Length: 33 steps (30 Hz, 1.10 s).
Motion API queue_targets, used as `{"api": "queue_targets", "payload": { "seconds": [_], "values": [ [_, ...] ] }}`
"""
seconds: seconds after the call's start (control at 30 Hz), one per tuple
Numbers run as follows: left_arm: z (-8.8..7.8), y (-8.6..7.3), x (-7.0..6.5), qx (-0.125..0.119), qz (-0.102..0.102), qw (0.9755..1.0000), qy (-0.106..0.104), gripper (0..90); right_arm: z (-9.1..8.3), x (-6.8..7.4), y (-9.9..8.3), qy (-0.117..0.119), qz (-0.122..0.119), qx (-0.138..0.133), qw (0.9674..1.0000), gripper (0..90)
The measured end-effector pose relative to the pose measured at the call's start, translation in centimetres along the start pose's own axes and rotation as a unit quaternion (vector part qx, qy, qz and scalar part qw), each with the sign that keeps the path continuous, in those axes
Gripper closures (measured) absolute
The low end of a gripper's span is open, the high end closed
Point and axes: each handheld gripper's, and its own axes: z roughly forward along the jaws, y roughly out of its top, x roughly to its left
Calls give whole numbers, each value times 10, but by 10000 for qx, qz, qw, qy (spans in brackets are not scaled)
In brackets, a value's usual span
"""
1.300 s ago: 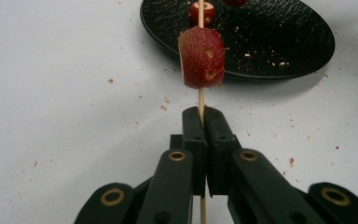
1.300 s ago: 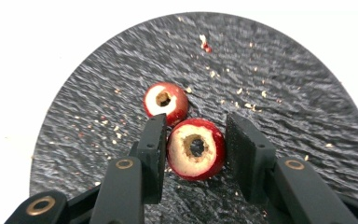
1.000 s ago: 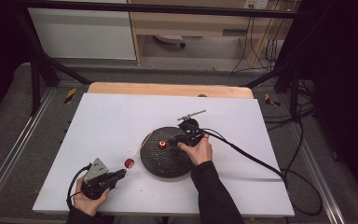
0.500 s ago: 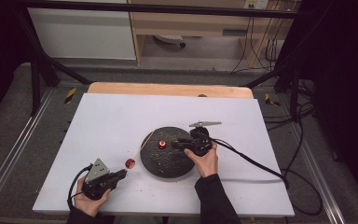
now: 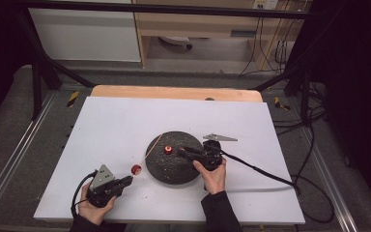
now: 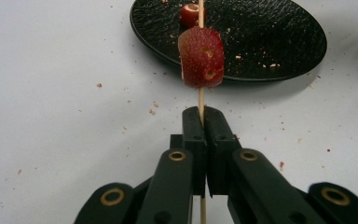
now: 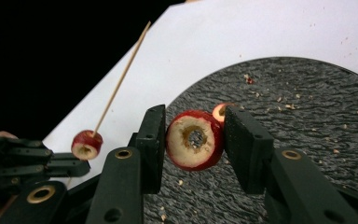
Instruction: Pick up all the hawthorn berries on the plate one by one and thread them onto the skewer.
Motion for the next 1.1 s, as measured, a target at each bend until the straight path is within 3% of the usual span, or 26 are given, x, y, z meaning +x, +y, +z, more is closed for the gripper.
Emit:
{"api": "queue_targets", "payload": {
  "seconds": [0.3,0.7,0.97,1.1],
  "values": [
    [1,0,-3,9,36,10000,-32,879,-3,3,-3,121,133,-695,9974,604],
    [3,2,-7,-24,53,10000,-66,879,-9,5,11,299,289,-1612,9860,604],
    [4,3,-11,-75,82,9999,-95,878,-12,4,20,423,420,-1962,9788,604],
    [5,4,-15,-112,94,9998,-129,878,-11,2,23,431,457,-2036,9770,604]
  ]
}}
